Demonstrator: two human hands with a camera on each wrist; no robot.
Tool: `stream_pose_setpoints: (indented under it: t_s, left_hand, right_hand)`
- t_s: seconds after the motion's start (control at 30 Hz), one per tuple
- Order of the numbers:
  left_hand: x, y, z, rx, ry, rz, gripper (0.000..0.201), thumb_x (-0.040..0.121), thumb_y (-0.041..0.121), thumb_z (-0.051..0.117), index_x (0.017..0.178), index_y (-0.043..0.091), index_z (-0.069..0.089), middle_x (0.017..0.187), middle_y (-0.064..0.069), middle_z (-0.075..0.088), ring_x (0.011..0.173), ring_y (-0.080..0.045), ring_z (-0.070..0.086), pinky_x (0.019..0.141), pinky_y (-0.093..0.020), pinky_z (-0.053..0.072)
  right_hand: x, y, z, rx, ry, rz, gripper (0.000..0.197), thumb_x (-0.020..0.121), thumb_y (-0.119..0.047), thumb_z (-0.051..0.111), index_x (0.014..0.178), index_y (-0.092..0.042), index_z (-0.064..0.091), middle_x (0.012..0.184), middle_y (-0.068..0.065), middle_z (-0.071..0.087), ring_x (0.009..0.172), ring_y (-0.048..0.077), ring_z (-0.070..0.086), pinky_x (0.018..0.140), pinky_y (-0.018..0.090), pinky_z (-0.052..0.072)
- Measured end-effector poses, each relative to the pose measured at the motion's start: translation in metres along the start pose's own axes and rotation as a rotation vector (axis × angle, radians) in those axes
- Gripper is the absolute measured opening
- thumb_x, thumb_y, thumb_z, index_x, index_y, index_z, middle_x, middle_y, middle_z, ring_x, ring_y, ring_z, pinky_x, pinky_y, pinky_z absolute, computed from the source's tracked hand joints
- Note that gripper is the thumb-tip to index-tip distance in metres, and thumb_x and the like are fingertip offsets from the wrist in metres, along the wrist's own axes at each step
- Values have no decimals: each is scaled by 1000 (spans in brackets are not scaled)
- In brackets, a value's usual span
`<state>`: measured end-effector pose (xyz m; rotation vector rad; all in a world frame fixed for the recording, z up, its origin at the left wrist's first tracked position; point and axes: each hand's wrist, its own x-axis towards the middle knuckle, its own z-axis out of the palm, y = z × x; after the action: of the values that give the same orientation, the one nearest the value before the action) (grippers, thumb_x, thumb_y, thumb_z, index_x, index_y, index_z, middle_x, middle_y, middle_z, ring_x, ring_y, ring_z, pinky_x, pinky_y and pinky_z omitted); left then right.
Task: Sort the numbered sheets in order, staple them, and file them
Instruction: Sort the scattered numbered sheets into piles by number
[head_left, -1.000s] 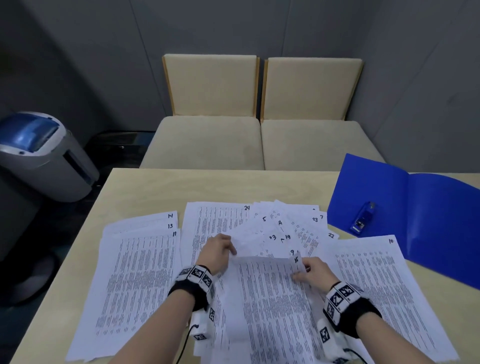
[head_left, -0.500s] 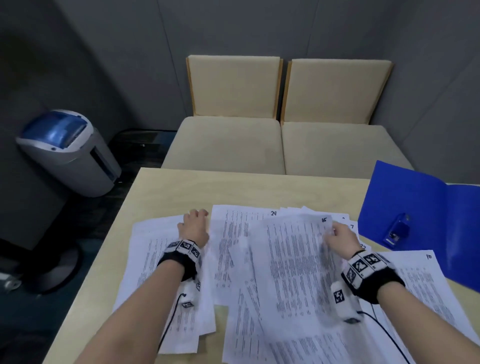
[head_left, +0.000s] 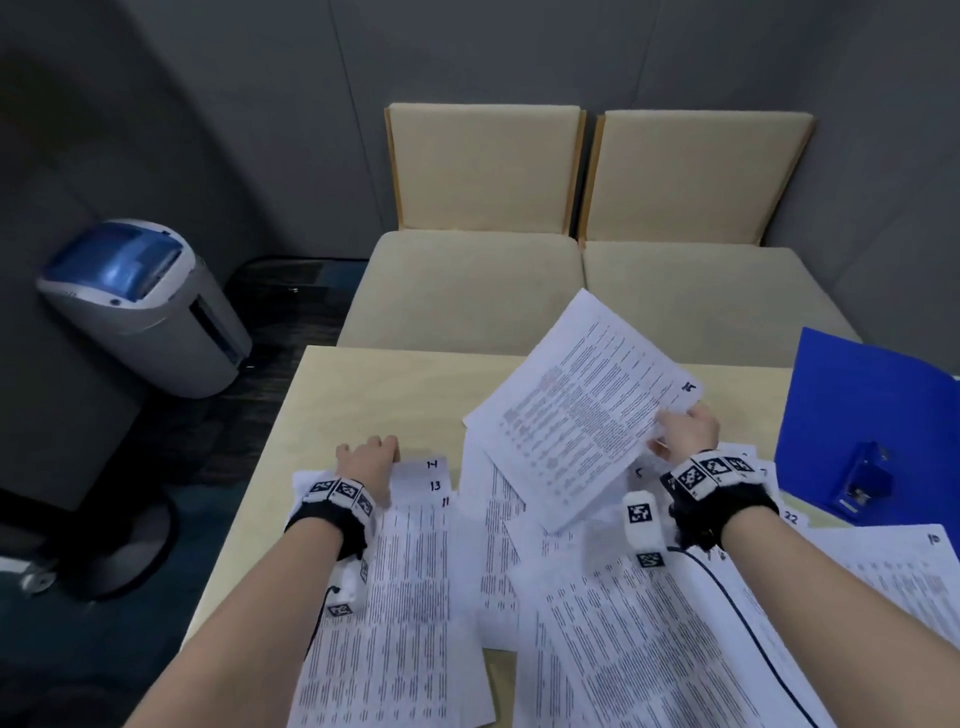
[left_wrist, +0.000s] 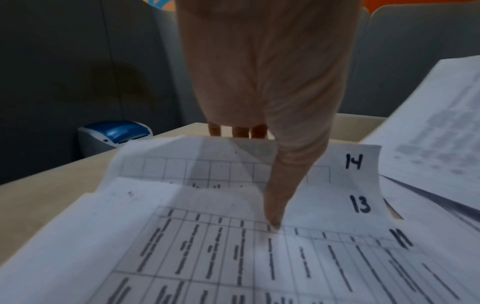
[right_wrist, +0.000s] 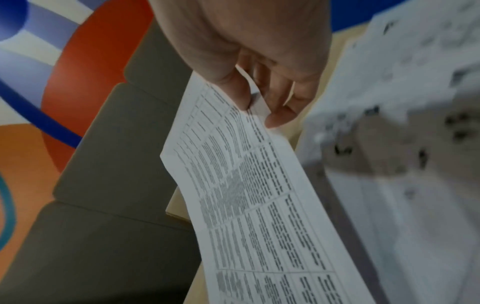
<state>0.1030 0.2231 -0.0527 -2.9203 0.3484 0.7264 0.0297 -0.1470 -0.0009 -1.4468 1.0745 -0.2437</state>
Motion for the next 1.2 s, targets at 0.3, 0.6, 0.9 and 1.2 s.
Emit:
stream_pose_setpoints:
  t_s: [0.3,0.6,0.9,1.2]
  left_hand:
    - [-16,1,-21,-191,50,260,28,74,9,70,85,19,46,90,1,56,89,-22,48,78,-34,30]
    - [-4,1,-5,-120,-74,224,40,74,1,63,108,21,57,107,-2,63,110,-28,53,99,-48,37]
    - [1,16,7,64,112,11,77,73,13,69,137,19,27,131,-7,40,122,-28,42,110,-58,16]
    - [-66,187,7,-358,286,555,26,97,28,44,118,15,50,117,-3,51,89,-17,54,76,-27,45]
  right_hand:
    - [-45,21,96,-264,-430,77,39,84,14,36,112,2,60,84,12,63,63,23,57,49,27,45]
    - [-88,63,176,-820,-665,-177,14,82,5,40,72,-6,43,70,17,50,74,28,62,57,34,41]
    - [-94,68,147,-628,-591,-257,36,98,-11,35,130,-12,52,115,9,60,78,21,58,67,29,48]
    - [-47,106,-53,-650,-55,-173,24,93,-4,41,100,-16,60,109,9,62,85,24,59,75,30,47]
